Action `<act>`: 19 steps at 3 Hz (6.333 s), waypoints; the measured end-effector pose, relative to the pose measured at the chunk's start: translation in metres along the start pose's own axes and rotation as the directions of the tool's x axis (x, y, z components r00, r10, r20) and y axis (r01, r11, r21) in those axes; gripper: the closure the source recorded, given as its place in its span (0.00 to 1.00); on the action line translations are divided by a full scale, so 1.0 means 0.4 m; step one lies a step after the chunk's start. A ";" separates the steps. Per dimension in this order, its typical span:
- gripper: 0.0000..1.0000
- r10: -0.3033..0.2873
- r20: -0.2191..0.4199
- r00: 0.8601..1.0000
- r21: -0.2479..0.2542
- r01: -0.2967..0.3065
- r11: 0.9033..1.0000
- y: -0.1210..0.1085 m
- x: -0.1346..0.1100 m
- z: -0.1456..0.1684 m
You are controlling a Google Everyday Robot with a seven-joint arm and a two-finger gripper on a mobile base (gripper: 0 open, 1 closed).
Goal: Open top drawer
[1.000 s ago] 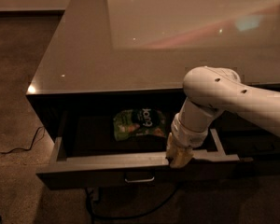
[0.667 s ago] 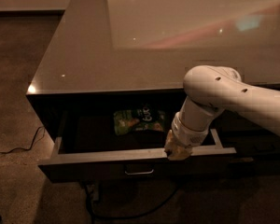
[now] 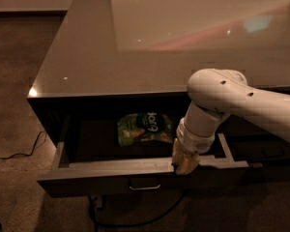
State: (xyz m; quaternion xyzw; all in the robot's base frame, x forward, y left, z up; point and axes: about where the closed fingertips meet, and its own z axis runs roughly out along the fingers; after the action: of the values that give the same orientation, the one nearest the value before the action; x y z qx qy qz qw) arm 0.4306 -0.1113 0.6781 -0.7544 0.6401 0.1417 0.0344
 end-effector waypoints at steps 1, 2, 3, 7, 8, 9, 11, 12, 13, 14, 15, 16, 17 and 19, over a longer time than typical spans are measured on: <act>1.00 -0.001 -0.007 1.000 -0.009 0.001 1.000 0.010 -0.001 0.002; 1.00 0.000 -0.018 1.000 -0.021 0.000 1.000 0.034 -0.001 0.006; 1.00 0.004 -0.043 0.999 -0.044 -0.005 0.999 0.095 -0.001 0.015; 0.41 0.008 -0.088 0.996 -0.082 -0.015 0.997 0.196 -0.001 0.030; 0.18 0.008 -0.088 0.996 -0.082 -0.015 0.997 0.196 -0.001 0.030; 0.00 0.008 -0.088 0.996 -0.082 -0.015 0.997 0.196 -0.001 0.030; 0.00 0.015 -0.088 0.996 -0.050 -0.020 0.999 0.196 0.004 0.010; 0.13 0.016 -0.117 0.993 -0.018 -0.019 1.000 0.191 0.010 -0.019; 0.31 0.007 -0.137 0.991 0.016 -0.005 1.000 0.182 0.014 -0.039; 0.54 0.009 -0.134 0.991 0.031 -0.005 1.000 0.174 0.021 -0.044; 0.77 0.009 -0.129 0.992 0.040 -0.004 0.999 0.165 0.025 -0.045; 0.99 0.000 -0.117 0.993 0.054 0.006 0.999 0.143 0.023 -0.033; 1.00 -0.009 -0.112 0.994 0.072 0.017 0.997 0.120 0.018 -0.029; 1.00 -0.027 -0.092 0.995 0.041 0.031 0.999 0.084 0.008 0.027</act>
Offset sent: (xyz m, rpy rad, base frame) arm -0.1012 -0.0146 -0.0153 -0.1368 0.1085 0.0376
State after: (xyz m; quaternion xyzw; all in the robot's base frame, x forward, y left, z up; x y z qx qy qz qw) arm 0.3963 -0.1179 0.6714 -0.7683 0.6328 0.0930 0.0230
